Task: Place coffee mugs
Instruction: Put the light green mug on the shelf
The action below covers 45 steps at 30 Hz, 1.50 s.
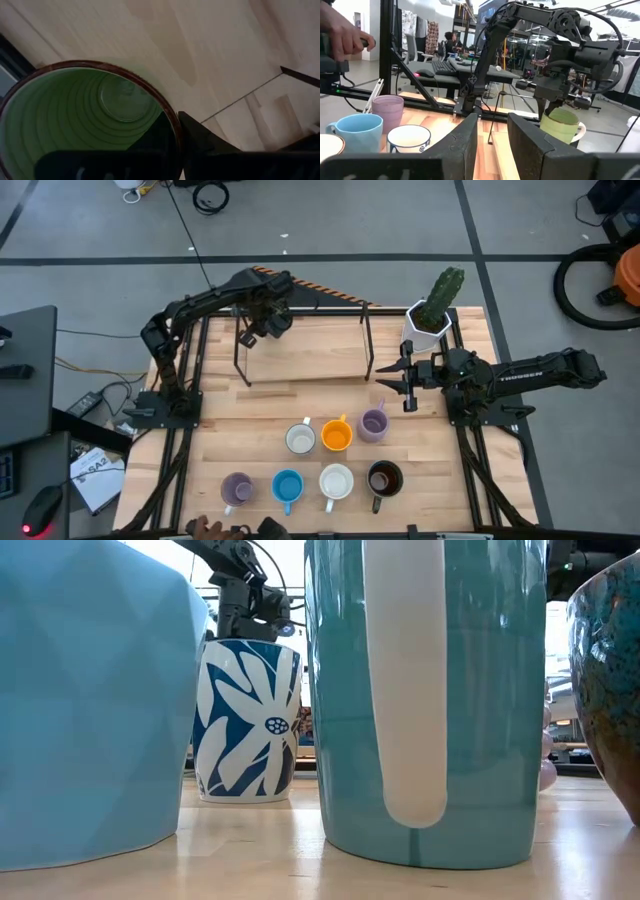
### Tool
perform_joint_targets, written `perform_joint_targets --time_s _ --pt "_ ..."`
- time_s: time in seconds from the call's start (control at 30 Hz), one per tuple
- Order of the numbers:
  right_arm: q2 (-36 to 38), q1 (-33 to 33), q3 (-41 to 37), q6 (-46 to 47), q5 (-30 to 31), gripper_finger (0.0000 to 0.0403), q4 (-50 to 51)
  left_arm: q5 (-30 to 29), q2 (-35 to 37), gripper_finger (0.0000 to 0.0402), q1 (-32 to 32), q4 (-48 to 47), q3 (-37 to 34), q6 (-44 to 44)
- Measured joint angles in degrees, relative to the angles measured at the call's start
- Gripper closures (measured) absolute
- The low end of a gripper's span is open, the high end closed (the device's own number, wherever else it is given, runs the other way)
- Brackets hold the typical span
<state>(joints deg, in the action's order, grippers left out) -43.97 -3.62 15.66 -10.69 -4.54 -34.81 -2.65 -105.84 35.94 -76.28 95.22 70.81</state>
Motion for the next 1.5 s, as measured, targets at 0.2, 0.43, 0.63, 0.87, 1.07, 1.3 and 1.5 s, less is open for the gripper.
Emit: perform_joint_targets --time_s 0.2,0.43,0.63,0.87,1.07,1.3,1.5 --pt "0.0 0.0 0.0 0.1 0.0 0.0289 0.1 3.5 -1.4 0.0377 0.5 0.1 -0.1 -3.8" --pt "0.0 0.0 0.0 0.1 0.0 0.0289 0.2 3.9 -1.6 0.0370 0.7 -0.4 0.0 -6.6" --pt "0.0 0.0 0.0 0.0 0.0 0.0289 0.2 2.6 -1.6 0.0332 0.4 -0.6 0.0 -7.5" --pt "0.0 0.0 0.0 0.1 0.0 0.0289 0.2 2.4 -1.6 0.0305 0.1 -1.2 0.0 -8.9" --pt "0.0 0.0 0.0 0.0 0.0 0.0289 0.2 3.5 -1.6 0.0304 -0.3 -1.9 0.0 -12.5" --pt "0.0 0.0 0.0 0.1 0.0 0.0289 0.2 3.9 -1.5 0.0304 -2.3 -2.0 0.0 -18.8" --pt "0.0 0.0 0.0 0.1 -0.1 0.0289 0.2 2.5 -1.5 0.0303 -4.0 -3.7 0.0 -28.0"
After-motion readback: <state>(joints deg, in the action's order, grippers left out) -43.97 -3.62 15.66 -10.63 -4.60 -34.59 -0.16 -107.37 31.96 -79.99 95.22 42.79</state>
